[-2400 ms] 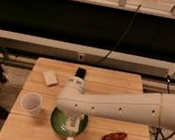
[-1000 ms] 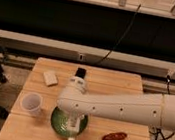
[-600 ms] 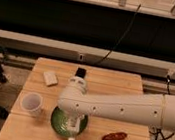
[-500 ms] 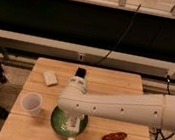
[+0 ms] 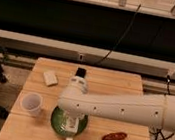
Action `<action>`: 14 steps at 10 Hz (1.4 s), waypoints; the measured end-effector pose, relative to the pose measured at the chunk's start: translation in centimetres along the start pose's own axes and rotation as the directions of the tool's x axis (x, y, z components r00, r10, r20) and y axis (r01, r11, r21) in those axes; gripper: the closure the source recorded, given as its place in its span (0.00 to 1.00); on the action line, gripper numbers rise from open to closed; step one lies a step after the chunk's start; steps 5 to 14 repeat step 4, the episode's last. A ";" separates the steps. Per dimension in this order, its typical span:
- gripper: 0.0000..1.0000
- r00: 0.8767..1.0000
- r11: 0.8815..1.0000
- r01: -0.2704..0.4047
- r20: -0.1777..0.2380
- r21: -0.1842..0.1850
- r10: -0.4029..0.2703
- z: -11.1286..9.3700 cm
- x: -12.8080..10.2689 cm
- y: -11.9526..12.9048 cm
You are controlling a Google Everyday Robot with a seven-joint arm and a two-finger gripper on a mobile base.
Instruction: Place the bottle in the ceramic bowl
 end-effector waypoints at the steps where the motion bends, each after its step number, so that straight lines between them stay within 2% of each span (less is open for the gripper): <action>1: 0.49 1.000 1.000 0.007 0.003 0.001 -0.007 0.0 0.0 0.0; 2: 0.52 1.000 1.000 0.009 0.003 0.003 -0.009 0.0 -0.1 0.0; 4: 0.46 1.000 1.000 0.010 0.004 0.003 -0.010 -0.1 -0.1 0.1; 14: 0.46 1.000 1.000 0.010 0.004 0.003 -0.010 -0.1 -0.1 0.1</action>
